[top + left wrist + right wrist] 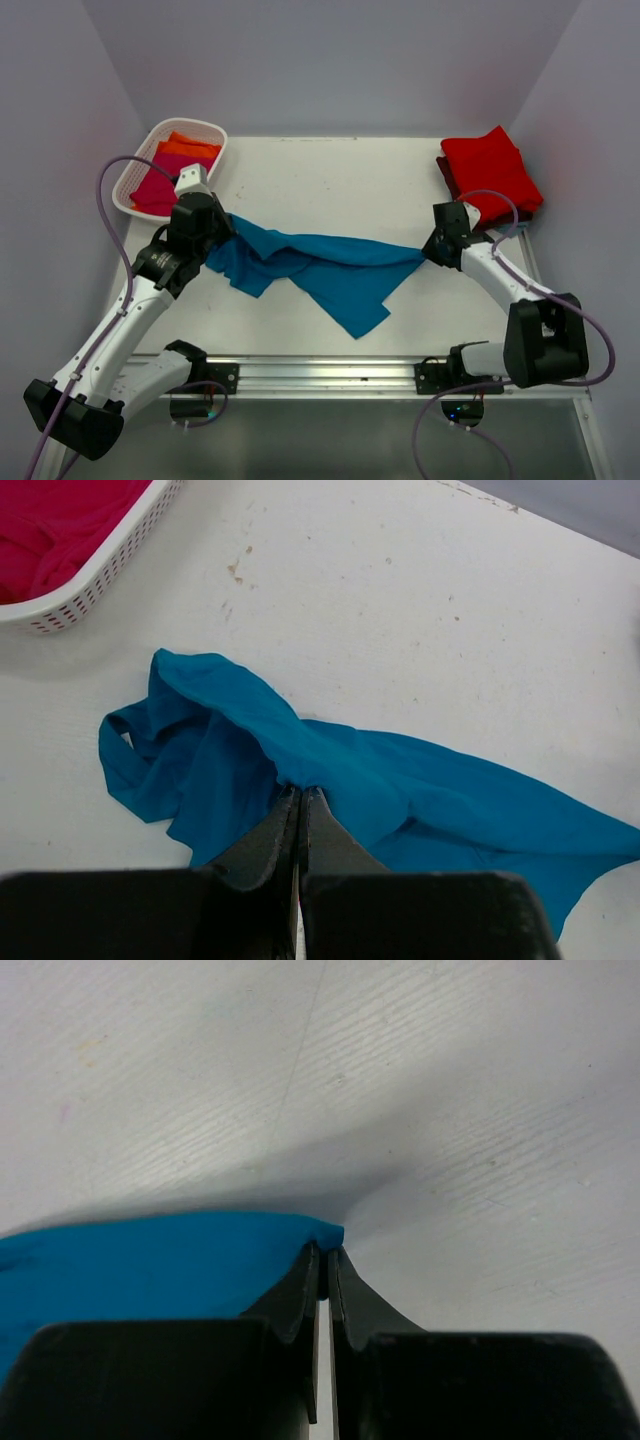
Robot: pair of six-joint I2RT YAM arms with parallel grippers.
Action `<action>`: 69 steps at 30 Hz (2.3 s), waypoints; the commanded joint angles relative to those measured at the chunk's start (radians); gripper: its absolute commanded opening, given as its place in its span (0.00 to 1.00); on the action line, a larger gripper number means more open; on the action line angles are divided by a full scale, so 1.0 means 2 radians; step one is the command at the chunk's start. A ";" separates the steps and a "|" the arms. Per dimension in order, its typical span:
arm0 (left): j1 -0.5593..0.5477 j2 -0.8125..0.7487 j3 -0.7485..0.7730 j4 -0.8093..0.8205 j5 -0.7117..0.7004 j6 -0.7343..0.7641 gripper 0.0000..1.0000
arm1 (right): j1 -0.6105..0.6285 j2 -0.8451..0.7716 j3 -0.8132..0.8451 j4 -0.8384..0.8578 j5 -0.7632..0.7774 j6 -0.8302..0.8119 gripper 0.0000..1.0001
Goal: Fold and stack the t-shirts
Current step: Flatten out the tshirt
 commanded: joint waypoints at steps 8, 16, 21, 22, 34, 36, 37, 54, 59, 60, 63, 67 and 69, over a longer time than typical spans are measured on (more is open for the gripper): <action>-0.003 -0.036 0.102 0.034 0.001 0.094 0.00 | -0.002 -0.184 0.107 -0.043 -0.060 -0.067 0.00; -0.003 -0.092 0.177 0.048 0.072 0.161 0.00 | -0.001 -0.256 0.245 -0.089 -0.090 -0.139 0.00; -0.003 -0.131 0.233 0.010 0.124 0.164 0.00 | 0.000 -0.310 0.289 -0.105 -0.102 -0.156 0.00; 0.006 -0.135 0.248 0.003 0.154 0.159 0.00 | 0.000 -0.320 0.290 -0.103 -0.114 -0.156 0.00; 0.197 -0.212 0.309 0.024 0.419 0.121 0.00 | -0.019 -0.470 0.294 -0.034 -0.205 -0.209 0.00; 0.201 -0.212 0.299 0.045 0.425 0.119 0.00 | -0.035 -0.465 0.288 -0.024 -0.190 -0.203 0.00; 0.213 -0.208 0.280 0.050 0.408 0.125 0.00 | -0.039 -0.453 0.294 -0.033 -0.186 -0.203 0.00; 0.110 0.129 0.275 0.111 0.191 0.197 0.00 | -0.043 -0.106 0.330 -0.036 -0.096 -0.202 0.00; 0.109 -0.007 0.238 0.123 0.256 0.185 0.00 | -0.042 -0.256 0.288 0.013 -0.168 -0.192 0.00; 0.109 -0.033 0.228 0.123 0.268 0.181 0.00 | -0.042 -0.281 0.279 0.013 -0.188 -0.188 0.00; 0.109 -0.129 0.215 0.113 0.315 0.174 0.00 | -0.042 -0.366 0.274 0.006 -0.249 -0.179 0.00; 0.119 -0.233 0.226 0.092 0.416 0.145 0.00 | -0.043 -0.446 0.297 -0.034 -0.308 -0.183 0.00; 0.151 -0.255 0.251 0.081 0.460 0.133 0.00 | -0.045 -0.485 0.326 -0.057 -0.325 -0.185 0.00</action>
